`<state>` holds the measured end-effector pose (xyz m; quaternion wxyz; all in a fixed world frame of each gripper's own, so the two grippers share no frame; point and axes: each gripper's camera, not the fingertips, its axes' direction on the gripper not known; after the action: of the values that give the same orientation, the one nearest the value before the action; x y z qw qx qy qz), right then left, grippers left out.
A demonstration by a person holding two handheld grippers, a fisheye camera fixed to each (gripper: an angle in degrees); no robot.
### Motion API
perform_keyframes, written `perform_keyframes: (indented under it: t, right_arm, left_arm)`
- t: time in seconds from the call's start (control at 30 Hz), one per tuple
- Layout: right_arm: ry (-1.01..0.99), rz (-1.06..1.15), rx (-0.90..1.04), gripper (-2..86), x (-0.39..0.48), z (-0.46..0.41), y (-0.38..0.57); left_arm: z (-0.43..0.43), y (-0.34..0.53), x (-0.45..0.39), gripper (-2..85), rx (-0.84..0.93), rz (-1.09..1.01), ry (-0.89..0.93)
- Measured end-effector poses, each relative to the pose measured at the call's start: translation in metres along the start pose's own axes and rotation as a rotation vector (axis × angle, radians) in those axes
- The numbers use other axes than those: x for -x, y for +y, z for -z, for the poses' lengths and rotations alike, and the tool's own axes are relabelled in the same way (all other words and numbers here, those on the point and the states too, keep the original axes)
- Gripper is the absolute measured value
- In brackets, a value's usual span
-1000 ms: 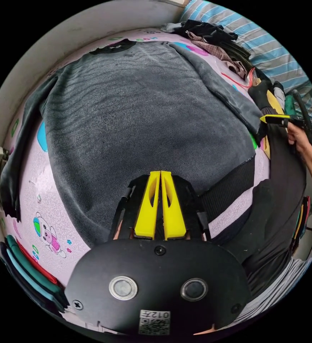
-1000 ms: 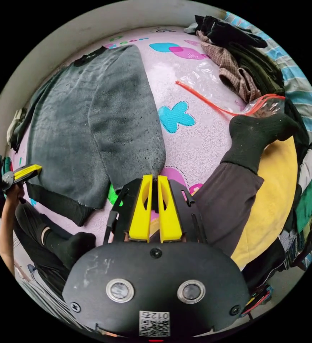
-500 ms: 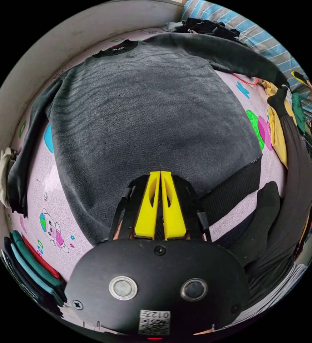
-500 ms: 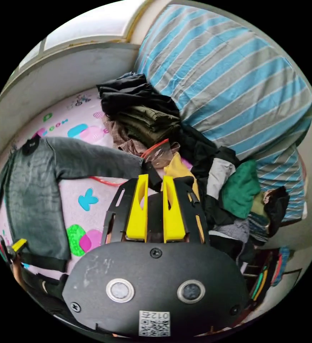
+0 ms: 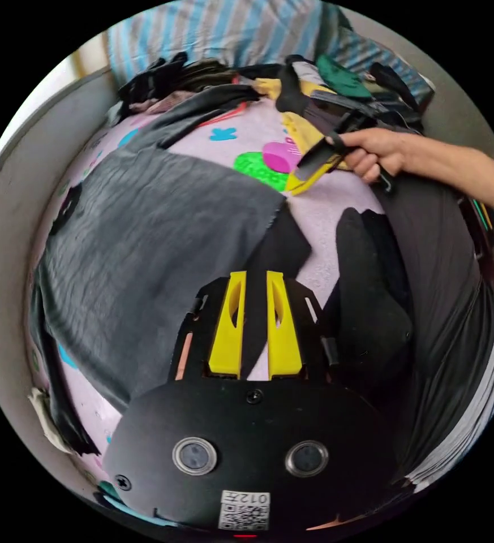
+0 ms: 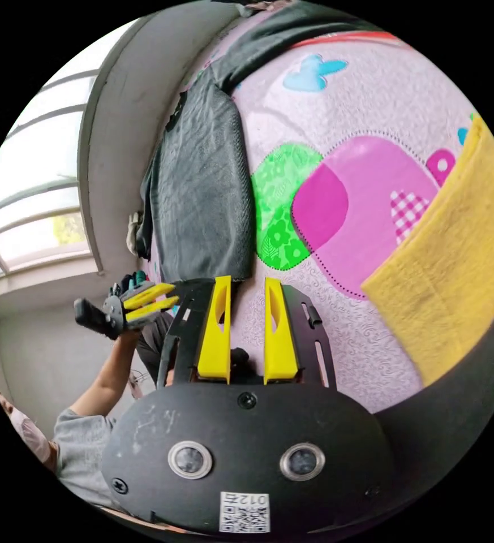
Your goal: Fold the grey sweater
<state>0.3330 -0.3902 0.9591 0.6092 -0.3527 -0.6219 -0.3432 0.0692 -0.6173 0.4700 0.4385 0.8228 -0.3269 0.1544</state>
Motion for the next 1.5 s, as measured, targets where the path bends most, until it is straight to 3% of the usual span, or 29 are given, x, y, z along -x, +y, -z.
perform_keyframes:
  t: [0.2,0.47,0.63,0.83,1.07,1.3,1.5]
  right_arm:
    - [-0.078,-0.022,-0.004,2.8,-0.007,0.015,-0.007]
    - [-0.193,0.131,-0.006,3.9,0.046,0.031,-0.027]
    - [-0.051,0.117,-0.105,5.8,0.028,0.058,-0.017]
    - [-0.014,0.046,-0.089,7.8,-0.03,0.079,0.013]
    - [-0.133,0.081,0.007,10.4,-0.055,0.048,0.009]
    - [-0.129,0.112,0.039,0.8,-0.051,0.033,0.002]
    - [0.001,0.08,0.079,-0.5,-0.067,0.056,0.006]
  left_arm:
    - [-0.021,-0.021,-0.037,8.1,0.021,-0.088,-0.024]
    - [-0.038,0.002,0.03,6.5,-0.017,0.269,0.239]
    - [-0.039,0.037,0.067,4.3,-0.017,0.422,0.269]
    - [-0.034,0.058,0.081,2.5,-0.03,0.422,0.294]
    - [-0.021,0.079,0.096,1.5,-0.043,0.447,0.331]
    - [-0.001,0.095,0.097,1.8,-0.016,0.425,0.302]
    - [0.073,0.124,0.105,2.4,-0.057,0.321,0.232]
